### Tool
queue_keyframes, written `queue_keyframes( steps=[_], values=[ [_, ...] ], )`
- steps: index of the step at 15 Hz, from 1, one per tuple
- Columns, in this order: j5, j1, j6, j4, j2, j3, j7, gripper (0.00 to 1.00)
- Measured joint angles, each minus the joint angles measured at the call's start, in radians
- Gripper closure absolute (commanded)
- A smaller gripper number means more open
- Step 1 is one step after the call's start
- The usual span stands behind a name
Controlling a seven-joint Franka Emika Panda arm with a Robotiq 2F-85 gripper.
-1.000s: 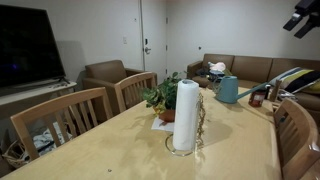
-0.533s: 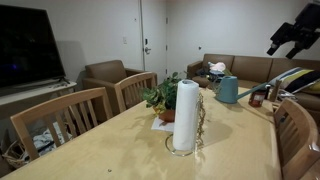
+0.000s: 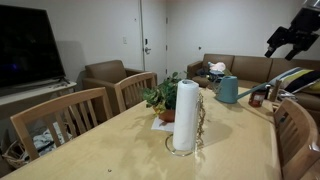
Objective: Pick up the watering can and water the plant
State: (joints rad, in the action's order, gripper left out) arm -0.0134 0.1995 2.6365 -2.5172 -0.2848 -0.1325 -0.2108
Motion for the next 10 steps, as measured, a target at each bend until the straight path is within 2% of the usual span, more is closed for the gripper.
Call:
queue_keyframes(
  steps=[4,10],
  values=[
    [0.195,0.125,0.097,0.029,0.046,0.05,-0.267,0.0],
    [0.534,0.325,0.099,0.152,0.134,0.125,-0.736,0.0]
  ],
)
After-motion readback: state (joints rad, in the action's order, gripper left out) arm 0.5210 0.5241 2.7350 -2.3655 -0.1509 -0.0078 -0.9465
